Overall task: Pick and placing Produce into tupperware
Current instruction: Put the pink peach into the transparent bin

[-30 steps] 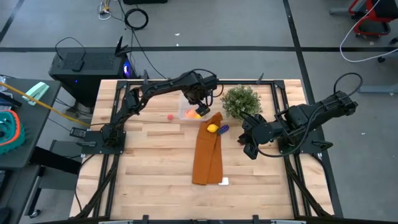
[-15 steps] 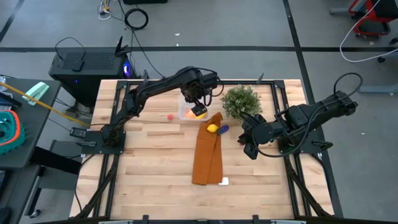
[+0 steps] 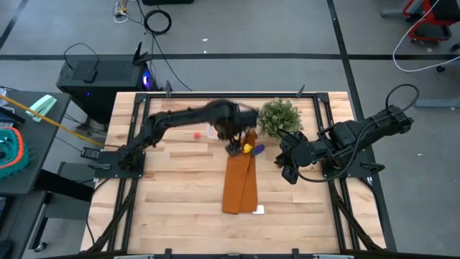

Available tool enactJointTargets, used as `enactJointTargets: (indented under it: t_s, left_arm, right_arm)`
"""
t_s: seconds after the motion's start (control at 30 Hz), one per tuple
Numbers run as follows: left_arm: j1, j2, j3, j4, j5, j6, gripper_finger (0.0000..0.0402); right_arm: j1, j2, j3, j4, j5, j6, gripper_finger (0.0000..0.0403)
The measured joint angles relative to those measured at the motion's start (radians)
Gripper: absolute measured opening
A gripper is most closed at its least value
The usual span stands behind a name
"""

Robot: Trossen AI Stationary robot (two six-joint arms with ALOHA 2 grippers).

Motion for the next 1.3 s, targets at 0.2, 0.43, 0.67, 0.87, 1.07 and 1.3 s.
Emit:
enactJointTargets:
  t_s: [0.2, 0.43, 0.67, 0.87, 1.07, 1.3]
  left_arm:
    - [-0.125, 0.0, 0.0, 0.0, -0.017, -0.07, 0.0311]
    - [-0.218, 0.0, -0.001, -0.002, -0.053, -0.118, 0.0309]
    - [-0.276, 0.001, -0.068, 0.037, -0.069, -0.12, 0.0309]
    - [-0.327, 0.002, -0.261, 0.181, -0.066, -0.151, 0.0309]
    - [-0.387, -0.007, -0.399, 0.282, -0.074, -0.226, 0.0308]
    - [-0.412, -0.231, -0.596, 0.568, -0.089, -0.24, 0.0309]
  right_arm:
    - [0.0, 0.0, 0.0, -0.004, 0.0, -0.03, 0.0083]
    - [0.0, 0.0, 0.0, -0.006, 0.0, -0.038, 0.0083]
    - [0.0, 0.0, 0.0, -0.028, 0.0, -0.04, 0.0083]
    - [0.0, 0.0, 0.0, -0.058, -0.004, -0.029, 0.0083]
    - [0.0, 0.0, 0.0, -0.061, -0.015, -0.013, 0.0083]
    - [0.0, 0.0, 0.0, -0.059, -0.015, -0.008, 0.0083]
